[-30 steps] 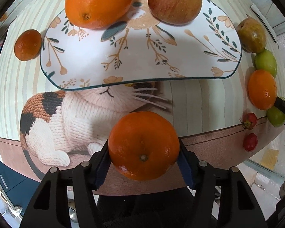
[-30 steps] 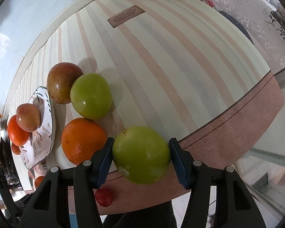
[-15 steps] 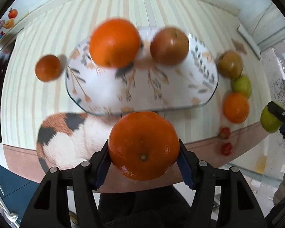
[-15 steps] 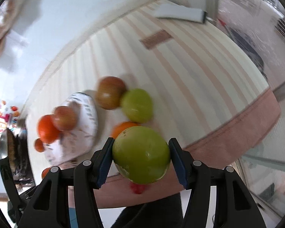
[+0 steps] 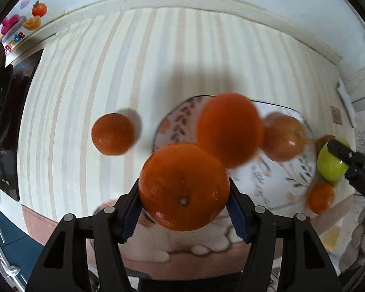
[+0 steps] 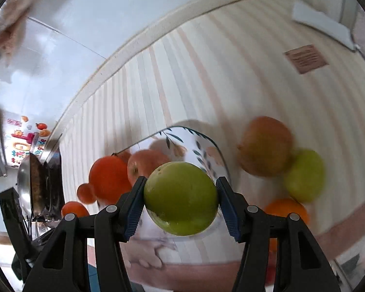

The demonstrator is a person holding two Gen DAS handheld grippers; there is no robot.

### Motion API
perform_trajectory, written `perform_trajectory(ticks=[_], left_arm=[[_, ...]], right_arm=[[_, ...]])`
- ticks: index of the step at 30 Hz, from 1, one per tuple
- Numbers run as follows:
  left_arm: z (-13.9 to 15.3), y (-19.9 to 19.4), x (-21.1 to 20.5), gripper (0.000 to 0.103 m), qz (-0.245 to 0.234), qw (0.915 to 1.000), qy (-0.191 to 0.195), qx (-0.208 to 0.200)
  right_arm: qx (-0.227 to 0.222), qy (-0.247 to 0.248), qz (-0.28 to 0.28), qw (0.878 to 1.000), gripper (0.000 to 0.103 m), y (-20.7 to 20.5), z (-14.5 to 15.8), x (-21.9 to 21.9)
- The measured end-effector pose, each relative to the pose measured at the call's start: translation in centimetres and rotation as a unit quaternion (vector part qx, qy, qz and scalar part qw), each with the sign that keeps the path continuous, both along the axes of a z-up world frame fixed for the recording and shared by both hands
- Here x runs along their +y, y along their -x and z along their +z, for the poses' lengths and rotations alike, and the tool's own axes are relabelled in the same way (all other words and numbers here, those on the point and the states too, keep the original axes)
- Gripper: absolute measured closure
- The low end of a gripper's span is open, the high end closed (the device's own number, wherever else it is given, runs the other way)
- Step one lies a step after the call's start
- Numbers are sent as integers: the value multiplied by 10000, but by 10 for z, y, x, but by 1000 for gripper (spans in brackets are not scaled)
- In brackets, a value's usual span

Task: Organize fruits
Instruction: 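Lower the tangerine onto the plate with the left tool while the right tool places the green apple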

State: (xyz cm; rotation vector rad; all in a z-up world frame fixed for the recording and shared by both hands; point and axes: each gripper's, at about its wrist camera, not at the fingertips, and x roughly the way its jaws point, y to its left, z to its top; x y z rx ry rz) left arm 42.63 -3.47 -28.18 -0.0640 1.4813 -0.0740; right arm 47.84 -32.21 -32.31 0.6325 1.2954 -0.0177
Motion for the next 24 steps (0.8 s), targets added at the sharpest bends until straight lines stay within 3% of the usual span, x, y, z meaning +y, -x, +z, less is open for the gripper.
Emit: perform_trajectory(ticks=[10,21,24], left_arm=[[-44,-14,8,42,-12,9991,-50,410],[-53,-23,-14,40,-309,9980,-391,379],[-57,-23,-17,40,-273,9980,-374,432]], right_arm=[[365,481,222,9979,43,-54,-29,17],[523,613,452,9957,42,-74,-36,24],[545,575,438,9959,35,-75,-35,25]])
